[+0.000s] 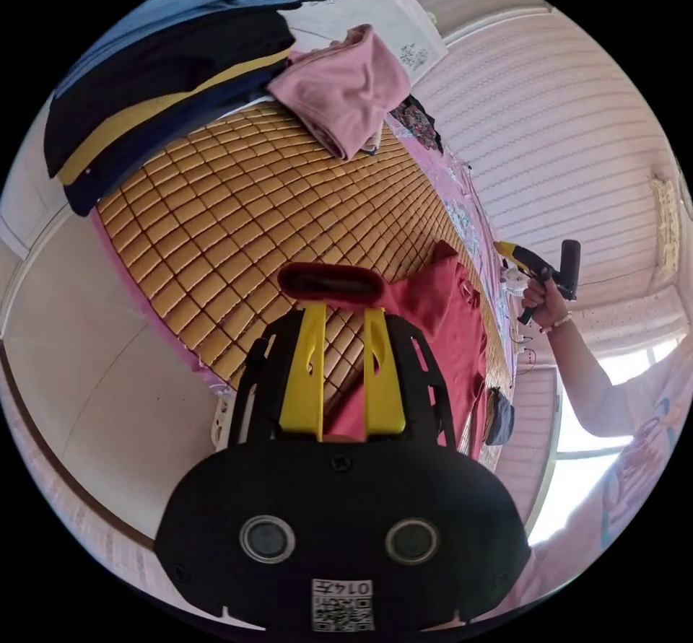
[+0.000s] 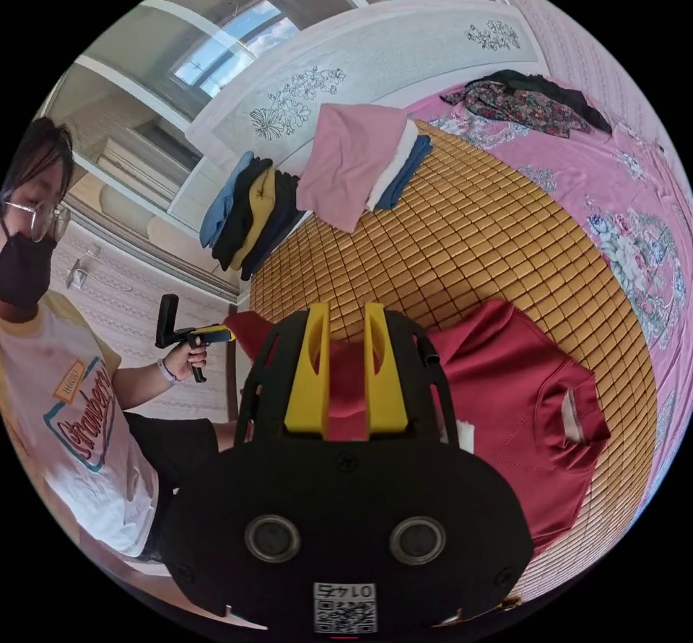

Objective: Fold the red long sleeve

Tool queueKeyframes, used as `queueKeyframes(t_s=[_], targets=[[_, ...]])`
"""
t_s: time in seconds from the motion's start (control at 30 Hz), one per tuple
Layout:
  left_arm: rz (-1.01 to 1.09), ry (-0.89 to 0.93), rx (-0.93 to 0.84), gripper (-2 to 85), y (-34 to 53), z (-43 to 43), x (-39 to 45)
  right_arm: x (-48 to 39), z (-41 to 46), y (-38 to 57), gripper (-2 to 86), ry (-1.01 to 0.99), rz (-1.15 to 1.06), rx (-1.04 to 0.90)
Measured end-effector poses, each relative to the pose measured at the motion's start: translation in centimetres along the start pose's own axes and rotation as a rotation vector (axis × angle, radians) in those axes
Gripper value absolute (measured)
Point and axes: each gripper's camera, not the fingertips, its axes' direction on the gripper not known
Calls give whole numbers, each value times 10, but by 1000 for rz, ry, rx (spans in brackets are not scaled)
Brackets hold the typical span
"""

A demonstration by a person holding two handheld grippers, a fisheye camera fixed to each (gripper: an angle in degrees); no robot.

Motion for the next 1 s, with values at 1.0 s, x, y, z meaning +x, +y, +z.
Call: queueKeyframes(t_s=[1.0], targets=[[279,-248,465,16,-83,-129,-67,-124,126,100,58,-63,187,-83]])
